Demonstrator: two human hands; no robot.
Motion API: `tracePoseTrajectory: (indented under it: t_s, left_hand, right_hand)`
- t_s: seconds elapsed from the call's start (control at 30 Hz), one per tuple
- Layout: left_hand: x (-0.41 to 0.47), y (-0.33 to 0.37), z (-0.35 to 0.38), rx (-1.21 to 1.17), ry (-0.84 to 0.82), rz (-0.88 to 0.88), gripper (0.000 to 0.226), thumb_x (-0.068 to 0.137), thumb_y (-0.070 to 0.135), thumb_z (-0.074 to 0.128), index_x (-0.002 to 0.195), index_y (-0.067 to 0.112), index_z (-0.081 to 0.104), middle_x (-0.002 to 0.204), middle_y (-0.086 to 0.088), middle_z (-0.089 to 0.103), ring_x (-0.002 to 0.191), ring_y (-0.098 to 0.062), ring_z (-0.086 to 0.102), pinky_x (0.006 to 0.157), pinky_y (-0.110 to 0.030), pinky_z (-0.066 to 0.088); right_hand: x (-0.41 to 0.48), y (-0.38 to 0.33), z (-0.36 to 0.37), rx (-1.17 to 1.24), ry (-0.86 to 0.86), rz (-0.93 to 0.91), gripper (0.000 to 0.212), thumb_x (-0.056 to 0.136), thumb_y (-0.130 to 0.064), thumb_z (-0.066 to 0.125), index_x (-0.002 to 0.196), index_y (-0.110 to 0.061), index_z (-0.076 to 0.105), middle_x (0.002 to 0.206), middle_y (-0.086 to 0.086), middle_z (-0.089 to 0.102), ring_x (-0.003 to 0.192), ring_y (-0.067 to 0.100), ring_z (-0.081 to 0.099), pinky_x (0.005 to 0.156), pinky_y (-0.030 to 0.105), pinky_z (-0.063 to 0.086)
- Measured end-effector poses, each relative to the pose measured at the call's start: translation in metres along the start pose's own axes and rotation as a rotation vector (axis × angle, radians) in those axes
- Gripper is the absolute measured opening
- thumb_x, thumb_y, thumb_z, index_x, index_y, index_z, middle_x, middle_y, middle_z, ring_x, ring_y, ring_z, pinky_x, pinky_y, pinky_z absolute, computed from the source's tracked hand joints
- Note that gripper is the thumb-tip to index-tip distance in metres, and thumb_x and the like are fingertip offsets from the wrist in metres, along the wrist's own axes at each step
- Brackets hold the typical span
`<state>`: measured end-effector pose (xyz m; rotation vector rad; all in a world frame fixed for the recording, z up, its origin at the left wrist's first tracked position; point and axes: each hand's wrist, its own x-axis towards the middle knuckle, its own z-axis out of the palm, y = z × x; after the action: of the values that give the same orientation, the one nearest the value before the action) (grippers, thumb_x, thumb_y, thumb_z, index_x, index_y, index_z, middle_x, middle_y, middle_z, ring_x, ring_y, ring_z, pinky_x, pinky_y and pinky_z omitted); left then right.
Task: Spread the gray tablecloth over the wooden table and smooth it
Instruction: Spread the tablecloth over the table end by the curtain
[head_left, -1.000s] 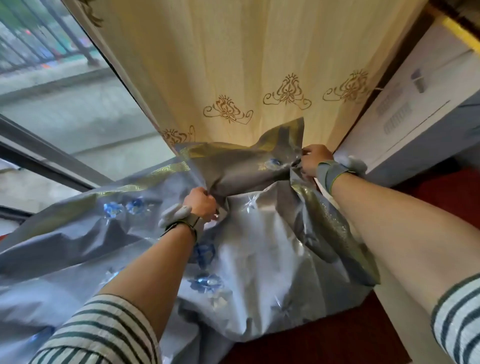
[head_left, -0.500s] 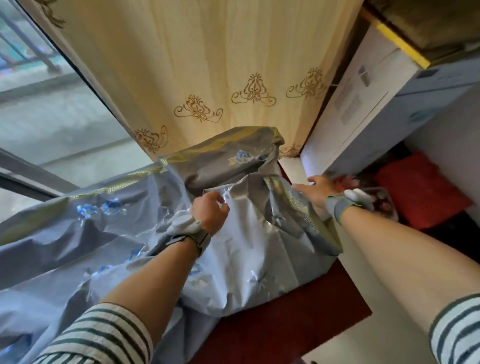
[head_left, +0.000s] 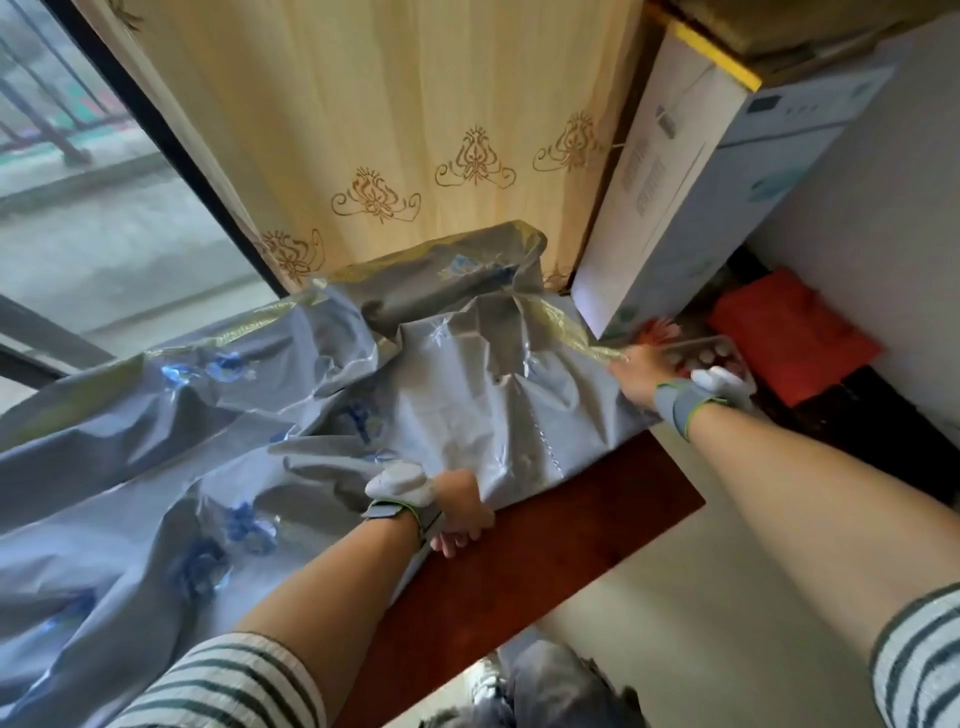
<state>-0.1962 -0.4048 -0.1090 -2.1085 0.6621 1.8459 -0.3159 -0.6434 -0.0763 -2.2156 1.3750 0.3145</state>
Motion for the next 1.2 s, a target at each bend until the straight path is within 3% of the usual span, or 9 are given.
tracePoseTrajectory:
  t_s: [0.13,0.3,0.47,0.67,0.73,0.8,0.87,1.03,1.2]
  left_hand:
    - [0.012,-0.012,0.014,0.173,0.539,0.147,0.056,0.075,0.041,0.068,0.124,0.016,0.057,0.122,-0.009,0.062,0.110,-0.028,0.060,0.087,-0.032,0.050]
    - [-0.003,-0.009,0.005,-0.037,0.924,0.232,0.090,0.072,0.049,0.068,0.143,0.022,0.020,0.134,-0.013,0.047,0.121,-0.034,0.050,0.094,-0.047,0.046]
    - [-0.016,0.012,-0.031,-0.117,1.389,0.117,0.091,0.065,0.053,0.073,0.136,0.018,0.028,0.128,-0.015,0.042,0.116,-0.036,0.041,0.092,-0.049,0.039]
    - [-0.006,0.030,-0.077,-0.315,1.295,0.063,0.070,0.078,0.047,0.063,0.138,0.027,0.034,0.127,-0.014,0.046,0.117,-0.038,0.044,0.091,-0.051,0.042]
    - [-0.003,0.030,-0.081,-0.330,1.175,0.066,0.073,0.079,0.041,0.063,0.143,0.029,0.030,0.132,-0.015,0.044,0.120,-0.039,0.044,0.096,-0.051,0.044]
    - [0.003,0.036,-0.081,-0.335,1.085,0.041,0.081,0.080,0.037,0.064,0.148,0.029,0.022,0.135,-0.018,0.043,0.123,-0.041,0.044,0.100,-0.050,0.044]
    - [0.006,0.042,-0.078,-0.360,1.058,0.036,0.085,0.080,0.035,0.066,0.150,0.027,0.018,0.135,-0.020,0.042,0.124,-0.042,0.044,0.103,-0.048,0.042]
    - [0.004,0.058,-0.075,-0.466,1.053,-0.004,0.083,0.082,0.031,0.066,0.150,0.028,0.019,0.130,-0.022,0.043,0.122,-0.042,0.044,0.105,-0.045,0.039]
    - [-0.003,0.055,-0.078,-0.489,1.067,-0.020,0.068,0.088,0.019,0.055,0.149,0.029,0.026,0.130,-0.022,0.047,0.119,-0.043,0.048,0.102,-0.044,0.041]
  right_hand:
    - [-0.012,-0.009,-0.032,0.308,-0.166,0.106,0.021,0.097,-0.021,0.047,0.104,-0.010,0.063,0.101,0.013,0.058,0.092,0.022,0.052,0.079,0.029,0.040]
    - [-0.013,-0.006,-0.062,0.633,-0.408,0.288,0.030,0.097,-0.028,0.056,0.087,0.000,0.062,0.076,0.011,0.066,0.071,0.026,0.063,0.062,0.031,0.046]
    - [0.018,0.003,-0.069,0.729,-0.542,0.279,0.033,0.098,-0.031,0.051,0.079,-0.006,0.062,0.058,0.009,0.068,0.049,0.022,0.065,0.053,0.029,0.051]
    - [0.084,-0.012,-0.074,1.080,-0.287,0.174,0.018,0.085,-0.027,0.064,0.097,-0.014,0.060,0.080,0.009,0.061,0.067,0.025,0.062,0.055,0.029,0.053]
    - [0.099,-0.017,-0.077,1.129,-0.191,0.071,0.042,0.080,-0.031,0.068,0.119,-0.021,0.055,0.099,0.004,0.059,0.085,0.021,0.060,0.060,0.027,0.053]
    - [0.110,-0.020,-0.076,0.947,-0.150,-0.029,0.079,0.074,-0.040,0.073,0.144,-0.027,0.038,0.132,0.002,0.052,0.116,0.022,0.053,0.088,0.036,0.053]
    - [0.106,-0.022,-0.067,0.599,-0.015,-0.204,0.086,0.071,-0.047,0.074,0.146,-0.030,0.034,0.146,0.002,0.043,0.129,0.023,0.045,0.105,0.039,0.042]
    - [0.071,-0.033,-0.039,0.084,0.641,-0.937,0.033,0.077,-0.037,0.065,0.100,-0.014,0.066,0.103,0.009,0.061,0.095,0.031,0.058,0.075,0.040,0.046]
    - [0.049,-0.049,-0.009,0.006,0.442,-1.207,0.026,0.076,-0.038,0.069,0.088,-0.015,0.067,0.092,0.004,0.061,0.085,0.024,0.061,0.060,0.033,0.051]
